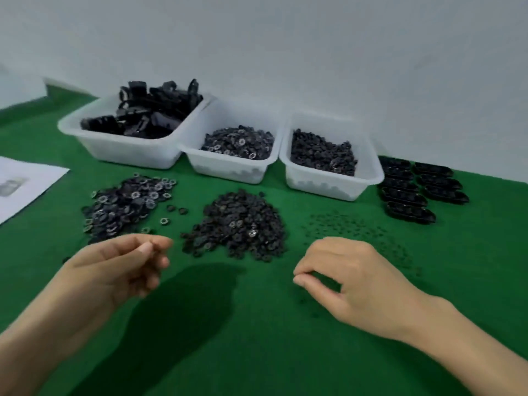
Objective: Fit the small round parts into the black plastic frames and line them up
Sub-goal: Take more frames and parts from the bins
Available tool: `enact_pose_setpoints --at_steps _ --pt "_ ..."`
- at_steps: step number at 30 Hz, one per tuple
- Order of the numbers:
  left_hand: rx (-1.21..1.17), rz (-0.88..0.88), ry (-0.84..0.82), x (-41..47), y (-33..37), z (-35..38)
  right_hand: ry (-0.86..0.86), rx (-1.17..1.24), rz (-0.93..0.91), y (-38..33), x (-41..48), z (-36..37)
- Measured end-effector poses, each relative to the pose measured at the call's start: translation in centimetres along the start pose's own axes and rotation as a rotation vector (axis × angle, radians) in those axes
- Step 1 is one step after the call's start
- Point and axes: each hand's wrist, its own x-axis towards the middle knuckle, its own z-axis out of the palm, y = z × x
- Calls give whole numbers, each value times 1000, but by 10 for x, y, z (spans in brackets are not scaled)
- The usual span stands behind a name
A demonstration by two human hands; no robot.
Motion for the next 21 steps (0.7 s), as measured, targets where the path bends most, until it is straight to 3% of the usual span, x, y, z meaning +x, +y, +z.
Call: enact_pose_setpoints --at_steps 4,10,17,21 --pt "-51 37 149 -39 -17 -44 -96 59 -81 -43 56 34" --pt "-5 119 175 -54 -15 -77 -129 76 -105 -85 133 79" --pt "326 149 76 -17 0 -106 76 129 91 -88 223 77" --pt "453 173 -98 13 18 -112 193 119 191 -74 273 74"
